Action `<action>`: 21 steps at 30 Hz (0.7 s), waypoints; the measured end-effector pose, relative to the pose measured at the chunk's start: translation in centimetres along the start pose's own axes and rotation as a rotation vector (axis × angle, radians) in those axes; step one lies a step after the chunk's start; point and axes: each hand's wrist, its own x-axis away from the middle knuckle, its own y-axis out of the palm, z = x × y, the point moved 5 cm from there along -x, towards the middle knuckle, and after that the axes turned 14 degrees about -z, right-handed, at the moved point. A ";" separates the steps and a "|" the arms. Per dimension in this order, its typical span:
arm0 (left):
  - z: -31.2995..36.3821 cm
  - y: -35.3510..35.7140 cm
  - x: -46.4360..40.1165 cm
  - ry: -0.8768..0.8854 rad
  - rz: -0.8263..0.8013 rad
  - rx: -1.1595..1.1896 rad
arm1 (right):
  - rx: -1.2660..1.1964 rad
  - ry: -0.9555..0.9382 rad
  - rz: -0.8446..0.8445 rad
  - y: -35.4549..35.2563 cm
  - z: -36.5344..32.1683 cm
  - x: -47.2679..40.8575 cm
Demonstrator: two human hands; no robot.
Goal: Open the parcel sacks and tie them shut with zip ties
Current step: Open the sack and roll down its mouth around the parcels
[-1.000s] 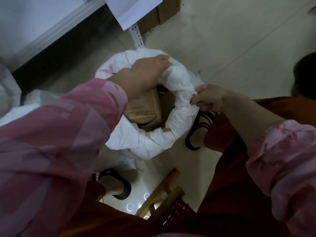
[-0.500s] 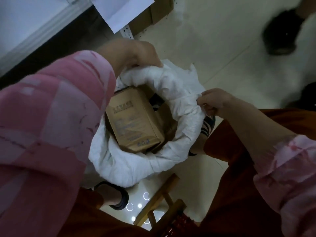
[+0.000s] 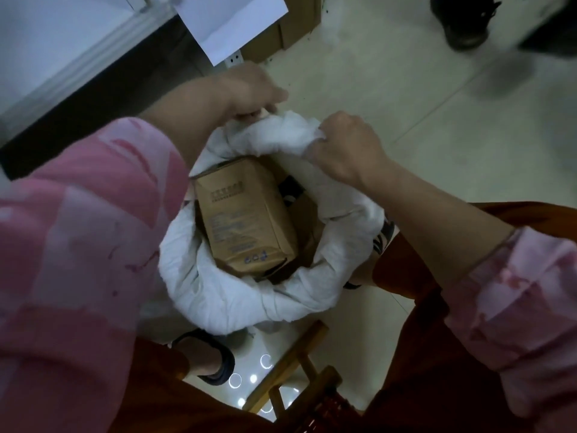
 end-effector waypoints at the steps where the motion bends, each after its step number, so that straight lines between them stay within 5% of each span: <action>1: 0.3 -1.1 0.8 0.117 0.148 -0.030 | -0.029 0.049 -0.016 -0.7 0.7 -0.3; 6: -2.3 2.1 3.0 0.090 0.170 -0.389 | -0.301 0.218 -0.157 -1.7 2.6 -0.7; 10: -3.5 1.9 2.5 0.171 0.374 -0.321 | -0.603 0.264 -0.243 -1.4 2.6 -0.4; 13: -3.6 1.8 2.0 0.168 0.217 -0.259 | -0.676 0.270 -0.298 -1.5 3.5 -0.2; 16: -3.9 0.8 2.0 0.151 0.121 -0.069 | -0.444 0.275 -0.286 -1.9 3.2 -0.1; 19: -3.5 0.4 1.5 0.166 0.097 0.236 | 0.155 0.124 0.002 -2.8 -0.2 0.2; 21: -3.0 0.5 1.0 0.172 0.076 0.333 | 0.251 -0.106 0.136 -2.0 -4.2 1.6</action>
